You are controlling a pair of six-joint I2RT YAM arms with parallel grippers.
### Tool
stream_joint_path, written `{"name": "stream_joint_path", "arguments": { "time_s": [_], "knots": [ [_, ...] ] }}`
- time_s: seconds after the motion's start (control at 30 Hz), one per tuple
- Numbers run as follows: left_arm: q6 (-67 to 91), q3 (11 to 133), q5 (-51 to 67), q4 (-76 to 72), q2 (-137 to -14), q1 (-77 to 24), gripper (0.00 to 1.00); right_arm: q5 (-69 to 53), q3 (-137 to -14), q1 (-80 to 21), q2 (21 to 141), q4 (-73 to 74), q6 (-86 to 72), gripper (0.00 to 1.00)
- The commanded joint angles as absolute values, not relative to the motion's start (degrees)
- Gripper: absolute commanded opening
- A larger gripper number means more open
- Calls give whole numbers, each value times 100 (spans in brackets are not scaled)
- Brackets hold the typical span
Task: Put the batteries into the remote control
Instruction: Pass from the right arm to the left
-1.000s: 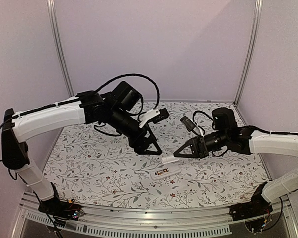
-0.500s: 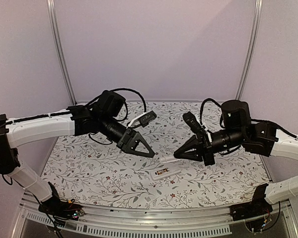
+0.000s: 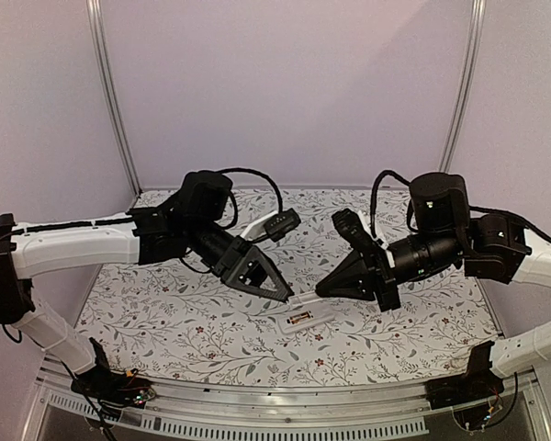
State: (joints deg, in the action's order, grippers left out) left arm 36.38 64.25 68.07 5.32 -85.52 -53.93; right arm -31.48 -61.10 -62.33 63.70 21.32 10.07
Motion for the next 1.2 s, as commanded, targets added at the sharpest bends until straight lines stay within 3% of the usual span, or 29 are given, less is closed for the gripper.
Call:
{"name": "stream_joint_path", "arguments": {
  "time_s": [0.0,0.17,0.5,0.87,1.17],
  "knots": [
    [3949,6490,7052,-120,-8628,-5598,60,-2814,-6298,-6433,6501,2425,1283,0],
    [4266,6486,7175,-519,-8687,-5734,52,-2696,-6334,-6552,6519,2437,1400,0],
    [4162,6539,7117,-142,-8927,-5757,56,-2665,-6463,-6651,6489,2523,1498,0],
    [4178,6635,7469,-148,-8950,-5918,39,-2479,-6459,-6773,6538,2689,1750,0],
    [4217,6642,7540,-175,-8997,-5985,35,-2479,-6488,-6817,6522,2736,1834,0]
  ]
}}
